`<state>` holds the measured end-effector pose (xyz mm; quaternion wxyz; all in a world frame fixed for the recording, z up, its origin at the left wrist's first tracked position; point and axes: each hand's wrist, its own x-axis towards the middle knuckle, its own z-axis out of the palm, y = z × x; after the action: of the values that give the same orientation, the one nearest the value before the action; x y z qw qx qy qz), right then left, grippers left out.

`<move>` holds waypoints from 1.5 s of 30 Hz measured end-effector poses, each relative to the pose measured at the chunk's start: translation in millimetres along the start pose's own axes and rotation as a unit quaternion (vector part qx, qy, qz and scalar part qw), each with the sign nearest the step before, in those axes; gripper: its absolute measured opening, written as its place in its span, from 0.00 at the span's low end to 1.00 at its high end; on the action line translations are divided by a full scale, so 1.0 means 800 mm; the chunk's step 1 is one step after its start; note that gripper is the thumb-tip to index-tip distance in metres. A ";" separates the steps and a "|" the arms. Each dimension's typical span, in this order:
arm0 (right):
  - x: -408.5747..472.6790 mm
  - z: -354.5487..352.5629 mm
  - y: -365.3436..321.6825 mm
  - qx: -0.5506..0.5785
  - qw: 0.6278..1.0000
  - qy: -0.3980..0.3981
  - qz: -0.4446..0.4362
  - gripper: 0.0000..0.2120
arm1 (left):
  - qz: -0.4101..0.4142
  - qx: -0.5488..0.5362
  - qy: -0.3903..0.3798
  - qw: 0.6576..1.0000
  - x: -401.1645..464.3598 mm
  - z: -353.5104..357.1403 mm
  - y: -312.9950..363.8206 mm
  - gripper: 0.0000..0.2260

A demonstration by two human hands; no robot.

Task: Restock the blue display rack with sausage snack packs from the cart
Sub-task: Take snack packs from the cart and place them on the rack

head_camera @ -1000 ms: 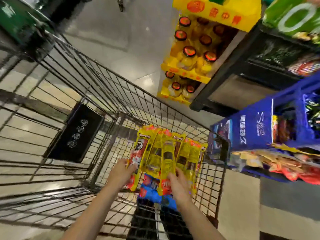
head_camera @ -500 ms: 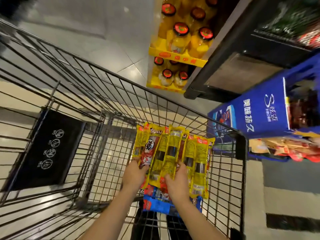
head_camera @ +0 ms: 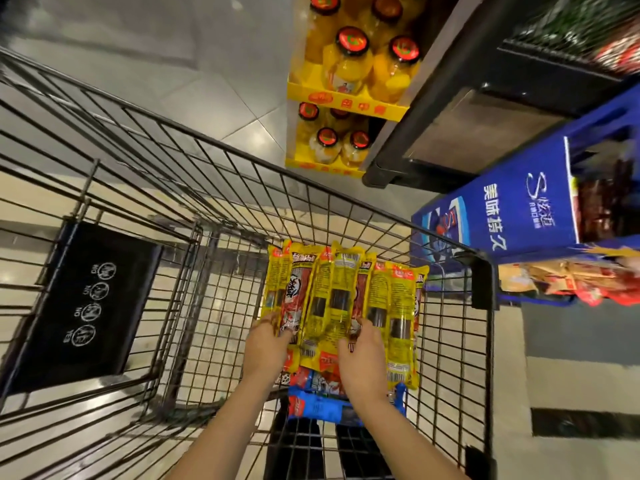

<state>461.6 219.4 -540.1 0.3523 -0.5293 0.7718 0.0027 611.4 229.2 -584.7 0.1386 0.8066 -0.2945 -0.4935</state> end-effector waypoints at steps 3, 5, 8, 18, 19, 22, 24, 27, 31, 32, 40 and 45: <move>-0.009 -0.022 0.004 -0.019 0.999 -0.010 -0.040 0.22 | 0.015 0.028 -0.011 0.999 -0.017 -0.021 0.003 0.22; -0.022 -0.046 0.006 -0.032 0.996 -0.027 -0.076 0.22 | 0.022 0.081 -0.031 0.996 -0.037 -0.041 0.009 0.22; -0.049 -0.092 0.014 -0.038 0.990 -0.045 -0.126 0.23 | 0.044 0.213 -0.068 0.974 -0.078 -0.068 0.019 0.23; -0.161 -0.265 0.156 -0.073 0.989 0.060 -0.114 0.18 | 0.227 0.428 -0.035 0.874 -0.258 -0.028 0.123 0.25; -0.170 -0.276 0.180 -0.067 0.991 0.068 -0.093 0.20 | 0.246 0.439 -0.038 0.864 -0.275 -0.011 0.136 0.26; -0.192 -0.310 0.267 -0.033 0.995 0.084 -0.039 0.24 | 0.295 0.456 -0.048 0.838 -0.330 0.054 0.177 0.25; -0.203 -0.335 0.319 -0.005 0.995 0.097 -0.005 0.23 | 0.332 0.438 -0.068 0.833 -0.360 0.104 0.201 0.25; -0.221 -0.372 0.388 0.019 0.992 0.124 0.031 0.23 | 0.374 0.410 -0.099 0.826 -0.400 0.174 0.237 0.26; -0.237 -0.415 0.462 0.027 0.985 0.158 0.067 0.22 | 0.431 0.395 -0.111 0.804 -0.445 0.259 0.282 0.26; -0.240 -0.425 0.477 0.032 0.983 0.168 0.072 0.22 | 0.441 0.391 -0.113 0.800 -0.455 0.277 0.293 0.26; -0.200 -0.477 0.540 0.065 0.979 0.177 0.075 0.22 | 0.435 0.407 -0.128 0.793 -0.472 0.352 0.346 0.26; -0.119 -0.542 0.544 0.059 0.983 0.170 0.028 0.22 | 0.396 0.398 -0.097 0.822 -0.445 0.376 0.403 0.25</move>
<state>-111.3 324.9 -322.8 0.2461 -0.4784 0.8340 -0.1226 117.7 213.1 -307.3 -0.0402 0.5536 -0.7709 -0.3124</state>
